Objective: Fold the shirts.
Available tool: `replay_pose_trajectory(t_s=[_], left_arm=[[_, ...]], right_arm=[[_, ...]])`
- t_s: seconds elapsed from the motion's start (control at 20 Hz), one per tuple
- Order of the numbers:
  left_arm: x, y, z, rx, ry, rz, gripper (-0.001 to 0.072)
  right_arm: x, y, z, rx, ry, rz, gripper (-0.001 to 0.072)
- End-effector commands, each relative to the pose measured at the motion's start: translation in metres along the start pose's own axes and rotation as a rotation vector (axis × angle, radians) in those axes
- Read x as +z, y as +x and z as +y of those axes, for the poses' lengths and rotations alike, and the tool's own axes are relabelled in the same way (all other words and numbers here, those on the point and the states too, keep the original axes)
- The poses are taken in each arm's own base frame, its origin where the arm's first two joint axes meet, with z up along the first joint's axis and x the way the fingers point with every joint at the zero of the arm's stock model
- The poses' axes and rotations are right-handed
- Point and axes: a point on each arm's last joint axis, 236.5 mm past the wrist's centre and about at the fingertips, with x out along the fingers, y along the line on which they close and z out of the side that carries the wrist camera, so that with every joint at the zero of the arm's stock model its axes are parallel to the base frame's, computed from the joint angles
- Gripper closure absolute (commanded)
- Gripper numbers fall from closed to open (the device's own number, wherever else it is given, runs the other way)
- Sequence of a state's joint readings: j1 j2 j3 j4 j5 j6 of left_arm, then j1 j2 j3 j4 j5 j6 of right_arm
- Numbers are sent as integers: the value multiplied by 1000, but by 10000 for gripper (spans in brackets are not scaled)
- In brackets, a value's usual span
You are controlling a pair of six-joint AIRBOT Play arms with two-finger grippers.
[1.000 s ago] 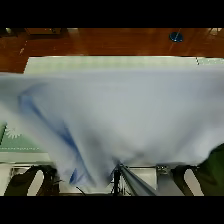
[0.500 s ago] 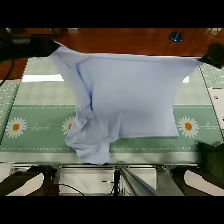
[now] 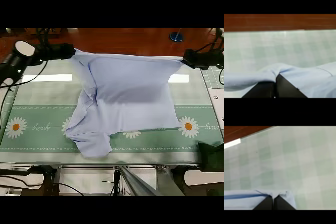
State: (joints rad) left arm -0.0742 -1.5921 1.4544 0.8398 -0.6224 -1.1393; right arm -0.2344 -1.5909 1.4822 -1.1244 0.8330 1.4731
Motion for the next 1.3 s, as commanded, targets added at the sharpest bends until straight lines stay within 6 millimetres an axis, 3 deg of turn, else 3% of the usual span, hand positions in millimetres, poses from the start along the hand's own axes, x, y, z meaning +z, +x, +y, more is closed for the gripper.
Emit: replay_pose_trajectory(t_s=[0.0,0.2,0.25,0.3,0.35,0.4,0.45,0.55,0.65,0.7,0.8,0.9,1.05,1.15,1.25], left_arm=[[-33,35,7,-14,-56,69,685],[-84,53,2,-55,-83,226,686],[-92,53,1,-64,-107,259,683],[-94,48,-2,-79,-112,280,645],[-88,41,-3,-93,-107,291,495],[-76,28,-2,-112,-101,301,327],[-62,7,0,-134,-90,319,253],[-40,-50,18,-153,-91,358,264],[-43,-118,40,-149,-149,416,263],[-59,-149,47,-152,-191,464,262],[-104,-191,51,-146,-312,525,261],[-165,-202,45,-124,-434,540,258],[-260,-211,18,-163,-506,640,258],[-302,-215,4,-189,-532,689,256],[-328,-214,3,-184,-524,701,255]], right_arm=[[-26,37,-15,-6,39,82,690],[-72,51,-20,1,51,259,689],[-75,49,-19,8,38,275,641],[-72,45,-13,23,43,268,435],[-63,37,-8,46,33,244,312],[-50,22,1,74,-3,213,294],[-36,2,7,88,-52,187,280],[-14,-52,-1,28,-180,162,279],[-17,-103,-39,-113,-229,203,279],[-22,-120,-57,-168,-211,221,279],[-46,-130,-71,-151,-136,257,279],[-98,-118,-76,-111,-70,376,279],[-172,-103,-74,-50,-21,531,280],[-205,-104,-72,-26,-18,582,279],[-223,-104,-70,-11,-31,577,276]])
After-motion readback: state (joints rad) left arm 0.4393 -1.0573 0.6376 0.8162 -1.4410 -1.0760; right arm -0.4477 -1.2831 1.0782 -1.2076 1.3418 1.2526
